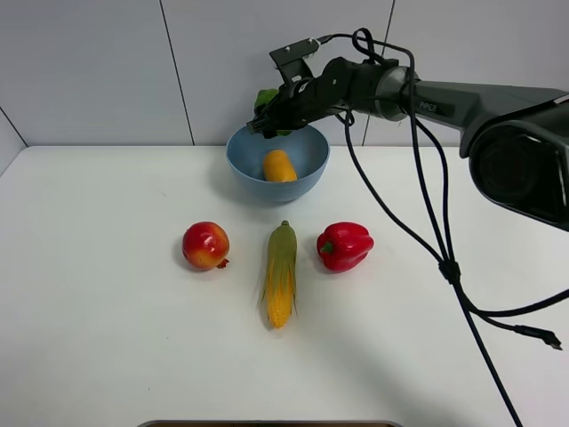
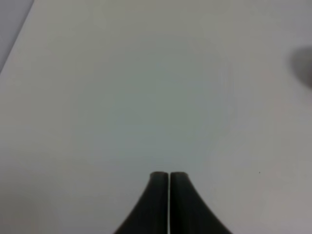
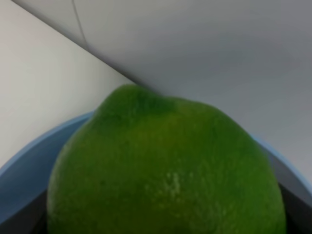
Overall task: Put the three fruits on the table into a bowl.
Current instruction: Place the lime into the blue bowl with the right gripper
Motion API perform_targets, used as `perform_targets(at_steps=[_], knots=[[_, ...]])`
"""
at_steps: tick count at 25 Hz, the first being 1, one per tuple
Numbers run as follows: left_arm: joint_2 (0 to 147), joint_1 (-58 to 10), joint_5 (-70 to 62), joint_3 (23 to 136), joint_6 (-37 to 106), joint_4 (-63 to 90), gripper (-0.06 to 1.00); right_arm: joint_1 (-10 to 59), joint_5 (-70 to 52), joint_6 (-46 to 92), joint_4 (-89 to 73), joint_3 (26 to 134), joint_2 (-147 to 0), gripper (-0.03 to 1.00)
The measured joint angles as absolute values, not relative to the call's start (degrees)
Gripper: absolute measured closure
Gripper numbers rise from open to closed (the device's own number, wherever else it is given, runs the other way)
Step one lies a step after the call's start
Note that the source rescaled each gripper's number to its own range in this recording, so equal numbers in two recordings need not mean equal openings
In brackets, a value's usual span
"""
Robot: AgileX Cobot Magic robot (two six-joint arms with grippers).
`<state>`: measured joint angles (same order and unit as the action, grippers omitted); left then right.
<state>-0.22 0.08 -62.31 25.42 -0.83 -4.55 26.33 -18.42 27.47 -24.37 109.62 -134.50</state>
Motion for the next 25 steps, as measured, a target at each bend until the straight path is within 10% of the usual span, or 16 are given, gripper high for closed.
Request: perform_targets(at_steps=[25], knots=[[-0.2,0.1,-62.3,25.4,-0.8,-4.6,0.94,27.8,-22.7,27.5,-25.8,109.9,-138.2,0.31]])
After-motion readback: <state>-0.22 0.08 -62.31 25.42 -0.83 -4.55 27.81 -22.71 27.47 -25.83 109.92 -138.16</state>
